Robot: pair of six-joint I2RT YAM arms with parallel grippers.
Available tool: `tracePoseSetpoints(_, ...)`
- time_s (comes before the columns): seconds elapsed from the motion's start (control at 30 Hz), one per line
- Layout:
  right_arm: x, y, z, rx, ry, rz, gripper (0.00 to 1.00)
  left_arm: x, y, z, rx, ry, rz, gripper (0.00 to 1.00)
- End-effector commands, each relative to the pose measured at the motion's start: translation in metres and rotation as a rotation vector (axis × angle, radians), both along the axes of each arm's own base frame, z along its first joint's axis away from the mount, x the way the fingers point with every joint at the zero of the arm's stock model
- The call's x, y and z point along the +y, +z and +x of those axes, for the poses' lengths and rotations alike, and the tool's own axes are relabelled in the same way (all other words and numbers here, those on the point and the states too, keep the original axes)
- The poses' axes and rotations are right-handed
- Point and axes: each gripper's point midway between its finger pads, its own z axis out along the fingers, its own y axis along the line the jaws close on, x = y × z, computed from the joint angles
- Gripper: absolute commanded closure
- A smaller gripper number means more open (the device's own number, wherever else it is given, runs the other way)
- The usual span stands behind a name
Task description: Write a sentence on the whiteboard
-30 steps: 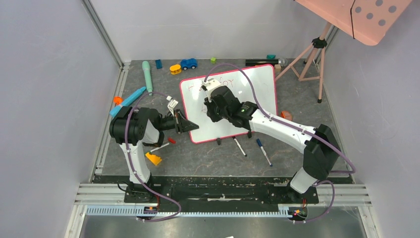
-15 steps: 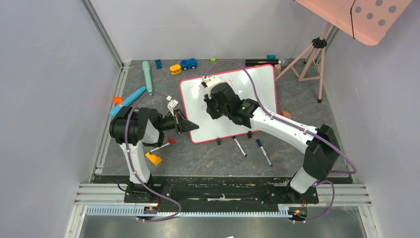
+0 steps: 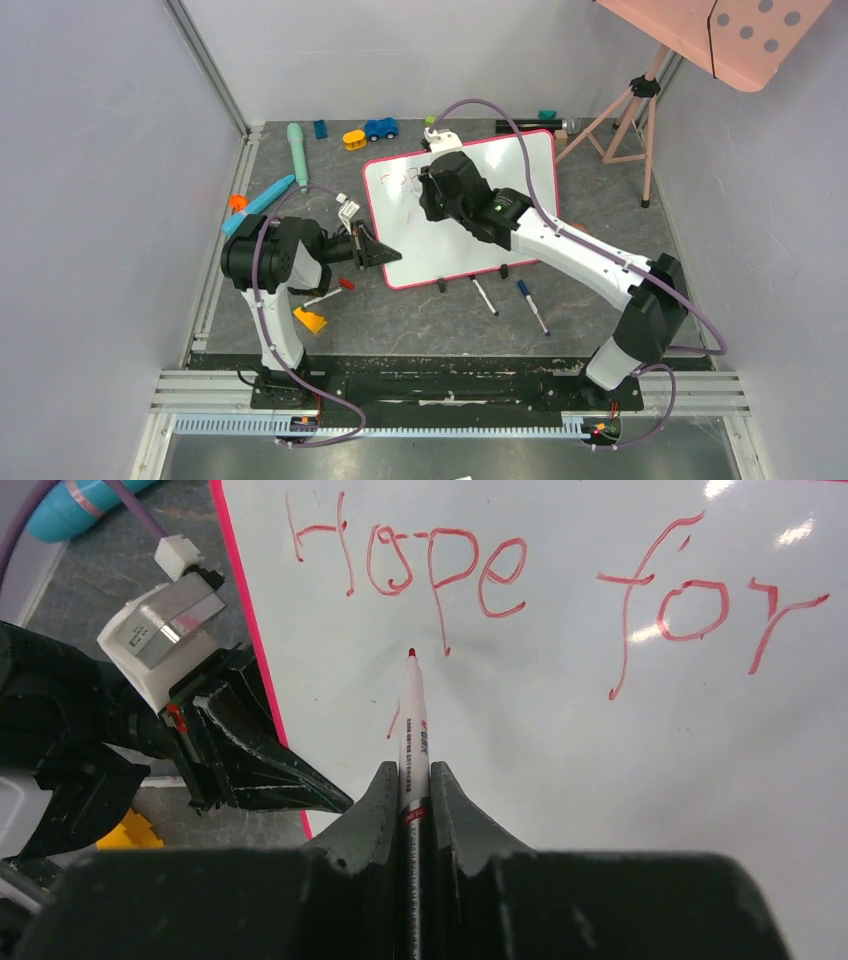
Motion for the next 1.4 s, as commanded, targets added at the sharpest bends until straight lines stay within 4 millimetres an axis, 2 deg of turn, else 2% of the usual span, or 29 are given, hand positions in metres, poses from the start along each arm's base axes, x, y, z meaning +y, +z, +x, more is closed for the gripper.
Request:
tracePoseSetpoints(0.0,-0.004,0.025,-0.008,-0.033,0.041,0.093,1.00,-0.004,0.002,-0.003,-0.188,-0.059,0.016,0.98)
tracePoseSetpoints(0.07,0.001,0.020,-0.019,-0.056,0.137,0.108,1.00,-0.004,0.002,-0.003,-0.188,-0.058,0.016,0.98)
tracePoseSetpoints(0.13,-0.002,0.007,-0.021,-0.045,0.140,0.081,1.00,-0.004,0.001,-0.003,-0.187,-0.056,0.017,0.98)
tracePoseSetpoints(0.27,0.005,-0.014,-0.027,-0.040,0.191,0.031,1.00,-0.004,0.001,-0.003,-0.185,-0.057,0.017,0.98)
tracePoseSetpoints(0.73,0.008,-0.010,-0.008,-0.095,0.142,-0.008,1.00,-0.004,0.001,-0.004,-0.187,-0.061,0.016,0.98)
tracePoseSetpoints(1.37,0.009,-0.021,-0.001,-0.080,0.127,-0.053,1.00,-0.004,0.002,-0.004,-0.193,-0.063,0.017,0.98)
